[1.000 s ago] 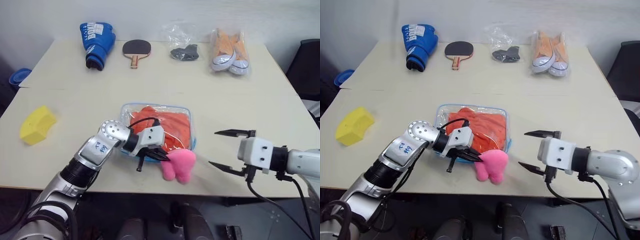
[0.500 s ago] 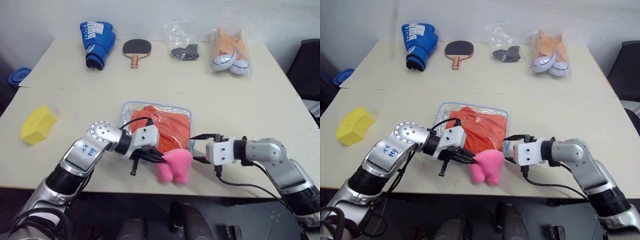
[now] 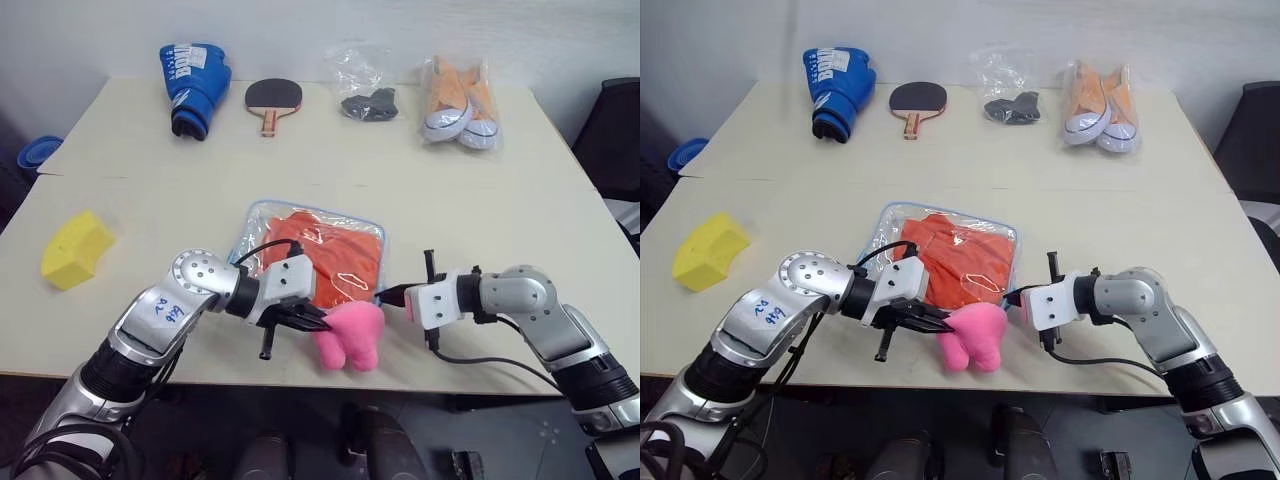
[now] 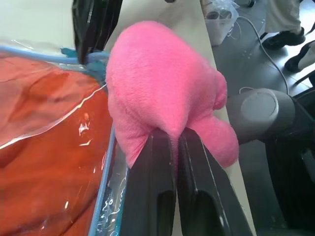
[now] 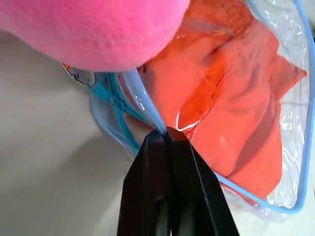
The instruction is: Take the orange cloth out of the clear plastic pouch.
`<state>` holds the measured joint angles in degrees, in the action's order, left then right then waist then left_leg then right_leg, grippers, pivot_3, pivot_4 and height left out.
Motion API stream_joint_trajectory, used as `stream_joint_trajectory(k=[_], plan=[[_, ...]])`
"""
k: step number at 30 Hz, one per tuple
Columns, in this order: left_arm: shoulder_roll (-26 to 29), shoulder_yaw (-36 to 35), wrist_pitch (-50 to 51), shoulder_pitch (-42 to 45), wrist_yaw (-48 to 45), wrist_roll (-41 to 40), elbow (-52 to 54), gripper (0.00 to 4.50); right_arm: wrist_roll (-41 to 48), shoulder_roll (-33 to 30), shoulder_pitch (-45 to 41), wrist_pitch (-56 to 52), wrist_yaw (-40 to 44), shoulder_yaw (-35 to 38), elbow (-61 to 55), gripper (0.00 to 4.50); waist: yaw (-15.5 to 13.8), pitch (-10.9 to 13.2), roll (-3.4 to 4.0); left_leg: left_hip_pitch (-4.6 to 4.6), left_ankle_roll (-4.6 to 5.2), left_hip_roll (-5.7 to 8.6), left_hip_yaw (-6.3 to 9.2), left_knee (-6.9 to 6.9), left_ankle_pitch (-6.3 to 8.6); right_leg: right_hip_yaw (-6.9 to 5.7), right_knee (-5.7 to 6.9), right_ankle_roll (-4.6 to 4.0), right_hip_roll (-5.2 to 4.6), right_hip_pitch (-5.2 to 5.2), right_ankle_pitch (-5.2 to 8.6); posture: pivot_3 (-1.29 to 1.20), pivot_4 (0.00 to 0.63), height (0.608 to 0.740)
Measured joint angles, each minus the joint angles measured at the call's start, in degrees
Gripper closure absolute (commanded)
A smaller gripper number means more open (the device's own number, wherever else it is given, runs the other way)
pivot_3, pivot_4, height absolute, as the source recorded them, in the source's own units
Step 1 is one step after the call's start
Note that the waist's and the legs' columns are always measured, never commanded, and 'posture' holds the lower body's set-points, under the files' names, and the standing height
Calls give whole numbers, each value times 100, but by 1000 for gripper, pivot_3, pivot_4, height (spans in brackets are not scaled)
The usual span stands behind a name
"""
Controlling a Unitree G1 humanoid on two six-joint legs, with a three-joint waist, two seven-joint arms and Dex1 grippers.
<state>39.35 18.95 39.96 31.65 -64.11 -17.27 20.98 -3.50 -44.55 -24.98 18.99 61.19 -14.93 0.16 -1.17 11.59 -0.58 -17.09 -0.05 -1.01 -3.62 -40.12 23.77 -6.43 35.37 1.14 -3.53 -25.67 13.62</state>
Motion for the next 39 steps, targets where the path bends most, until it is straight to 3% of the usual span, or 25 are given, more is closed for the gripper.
stream_joint_trajectory(k=[10, 22, 26, 30, 34, 39], plan=[[129, -250, -60, -187, 83, -101, -122, 4500, -67, -204, -32, 553, 46, 2, 249, 4468, 8, 0, 0, 0, 0, 0, -1, 1, 0, 0, -1, 0, 0, -1, 0, 0, 150, 740], [1436, -2091, 330, -1249, -73, -952, -192, 4500, -187, -702, -142, 1922, 20, 61, 1139, 4468, 79, 4, 6, 5, -2, -3, 5, 1, 1, -4, -4, -2, -4, -3, 1, 0, 150, 740], [1664, -2524, 280, -1305, -101, -999, -773, 4500, -161, -862, -122, 2230, 18, 119, 1287, 4468, 81, 4, 7, 6, -2, -3, 6, 0, 1, -7, -3, -2, -4, -8, 1, 0, 150, 740], [1743, -2734, 83, -750, 21, -892, -2047, 4500, -63, -971, -79, 2415, 40, 164, 1351, 4468, 95, 4, 7, 6, -2, -3, 6, 0, 0, -10, -1, -3, -4, -12, 0, 0, 150, 740], [1771, -2760, -305, -111, 91, -668, -3170, 4500, 81, -1098, -39, 2522, 81, 174, 1356, 4468, 113, 4, 7, -2, -2, -2, -5, 3, 1, -12, 7, -3, -9, -33, -1, 0, 150, 740], [1771, -2699, -685, 185, 45, -447, -3838, 4500, 235, -1197, 2, 2609, 169, 178, 1354, 4468, 125, 4, 7, -35, -3, -2, -24, 3, 1, -15, 29, -4, -11, -81, -3, 0, 150, 740]])
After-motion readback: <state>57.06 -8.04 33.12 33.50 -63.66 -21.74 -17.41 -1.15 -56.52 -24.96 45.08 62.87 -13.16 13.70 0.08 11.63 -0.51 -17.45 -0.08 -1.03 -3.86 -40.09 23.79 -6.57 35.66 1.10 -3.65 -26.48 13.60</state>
